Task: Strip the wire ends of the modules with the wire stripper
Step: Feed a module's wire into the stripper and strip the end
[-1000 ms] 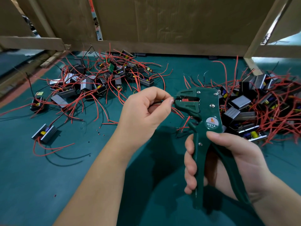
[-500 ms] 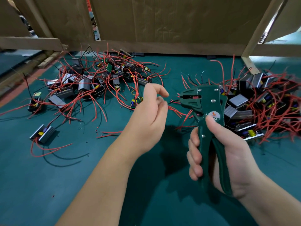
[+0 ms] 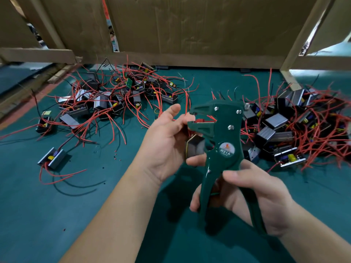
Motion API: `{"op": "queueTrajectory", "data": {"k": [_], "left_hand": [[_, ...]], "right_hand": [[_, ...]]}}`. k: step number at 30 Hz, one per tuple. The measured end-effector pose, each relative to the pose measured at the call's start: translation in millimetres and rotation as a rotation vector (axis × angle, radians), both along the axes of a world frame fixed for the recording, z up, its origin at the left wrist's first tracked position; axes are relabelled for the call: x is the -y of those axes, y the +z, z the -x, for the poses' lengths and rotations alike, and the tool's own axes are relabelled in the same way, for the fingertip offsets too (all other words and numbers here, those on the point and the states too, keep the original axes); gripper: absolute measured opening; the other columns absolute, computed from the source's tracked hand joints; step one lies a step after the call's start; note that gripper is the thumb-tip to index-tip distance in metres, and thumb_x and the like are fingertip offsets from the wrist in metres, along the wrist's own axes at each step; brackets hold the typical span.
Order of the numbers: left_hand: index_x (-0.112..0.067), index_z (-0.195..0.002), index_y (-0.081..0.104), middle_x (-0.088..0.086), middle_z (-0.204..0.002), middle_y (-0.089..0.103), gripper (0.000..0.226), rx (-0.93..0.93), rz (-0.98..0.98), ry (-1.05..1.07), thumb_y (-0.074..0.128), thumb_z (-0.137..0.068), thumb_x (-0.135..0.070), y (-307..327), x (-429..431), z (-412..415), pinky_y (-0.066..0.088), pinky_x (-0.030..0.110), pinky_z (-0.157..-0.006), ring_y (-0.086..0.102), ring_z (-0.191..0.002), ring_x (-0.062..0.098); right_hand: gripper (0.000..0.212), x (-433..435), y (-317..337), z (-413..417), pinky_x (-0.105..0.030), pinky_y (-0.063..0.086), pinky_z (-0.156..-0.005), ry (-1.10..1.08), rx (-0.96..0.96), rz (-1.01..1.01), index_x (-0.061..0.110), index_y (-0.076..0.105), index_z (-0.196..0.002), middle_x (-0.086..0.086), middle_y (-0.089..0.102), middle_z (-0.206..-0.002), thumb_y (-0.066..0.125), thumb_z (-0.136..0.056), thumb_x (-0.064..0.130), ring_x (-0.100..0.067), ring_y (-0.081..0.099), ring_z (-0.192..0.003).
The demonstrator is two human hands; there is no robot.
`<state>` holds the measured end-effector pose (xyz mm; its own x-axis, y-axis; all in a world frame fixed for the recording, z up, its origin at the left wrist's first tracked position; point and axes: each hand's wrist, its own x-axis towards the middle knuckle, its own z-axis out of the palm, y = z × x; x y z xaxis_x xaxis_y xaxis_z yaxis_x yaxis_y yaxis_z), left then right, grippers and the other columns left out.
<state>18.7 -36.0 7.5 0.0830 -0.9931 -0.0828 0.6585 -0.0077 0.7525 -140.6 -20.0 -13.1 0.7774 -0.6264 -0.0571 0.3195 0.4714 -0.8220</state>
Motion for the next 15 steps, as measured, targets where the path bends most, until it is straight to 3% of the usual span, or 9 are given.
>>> {"op": "queueTrajectory", "data": {"k": [2,4,6,8,11,13,15], "left_hand": [[-0.018,-0.102,0.044,0.001,-0.071,0.058,0.026,0.018,-0.024,0.038,0.036,-0.095,0.005,-1,2,0,0.042,0.019,-0.039,0.055,-0.054,0.012],[-0.016,-0.101,0.045,0.004,-0.083,0.057,0.032,0.052,0.028,0.096,0.033,-0.093,0.013,-5,6,-2,0.052,0.024,-0.053,0.061,-0.067,0.014],[-0.017,-0.099,0.048,0.002,-0.1,0.055,0.045,0.301,0.08,0.262,0.031,-0.085,0.023,-8,10,-11,0.051,0.023,-0.084,0.061,-0.095,0.017],[-0.021,-0.098,0.051,0.003,-0.119,0.049,0.055,0.69,0.101,0.477,0.033,-0.077,0.026,-9,11,-24,0.041,0.022,-0.102,0.049,-0.118,0.013],[-0.016,-0.1,0.056,0.012,-0.127,0.039,0.052,1.108,0.092,0.828,0.034,-0.066,0.016,-11,9,-53,0.035,0.015,-0.1,0.038,-0.122,0.008],[-0.009,-0.105,0.056,0.017,-0.126,0.04,0.052,1.219,0.0,1.009,0.034,-0.064,0.013,-13,6,-70,0.027,0.011,-0.102,0.037,-0.119,0.016],[-0.006,-0.113,0.052,0.02,-0.131,0.036,0.05,1.336,-0.221,1.071,0.039,-0.068,0.011,-16,6,-82,0.016,0.011,-0.105,0.033,-0.124,0.029]], "right_hand": [[0.065,-2,-2,-1,-0.049,0.051,-0.07,-0.05,-0.006,0.028,0.001,0.066,-0.113,-0.033,0.061,-0.088,0.084,-0.057,0.029,-0.043,0.061,-0.073],[0.059,-2,-3,-3,-0.052,0.052,-0.069,-0.209,0.045,0.058,0.005,0.07,-0.108,-0.023,0.067,-0.104,0.085,-0.053,0.024,-0.043,0.062,-0.071],[0.051,1,-2,1,-0.056,0.053,-0.07,-0.416,0.087,0.082,0.004,0.068,-0.107,-0.013,0.071,-0.1,0.076,-0.057,0.012,-0.043,0.063,-0.07],[0.05,9,2,9,-0.059,0.053,-0.076,-0.562,0.082,0.125,0.005,0.059,-0.112,-0.006,0.072,-0.09,0.056,-0.062,0.005,-0.045,0.065,-0.075],[0.045,17,5,19,-0.063,0.05,-0.082,-0.658,0.038,0.152,0.006,0.052,-0.113,-0.004,0.069,-0.091,0.044,-0.069,0.005,-0.052,0.064,-0.084],[0.04,18,5,21,-0.064,0.05,-0.081,-0.671,0.027,0.153,0.005,0.048,-0.112,-0.004,0.067,-0.089,0.042,-0.073,0.007,-0.054,0.063,-0.084],[0.035,17,4,20,-0.062,0.052,-0.08,-0.671,0.009,0.151,0.006,0.048,-0.108,-0.004,0.067,-0.085,0.042,-0.074,0.008,-0.053,0.064,-0.084]]}}
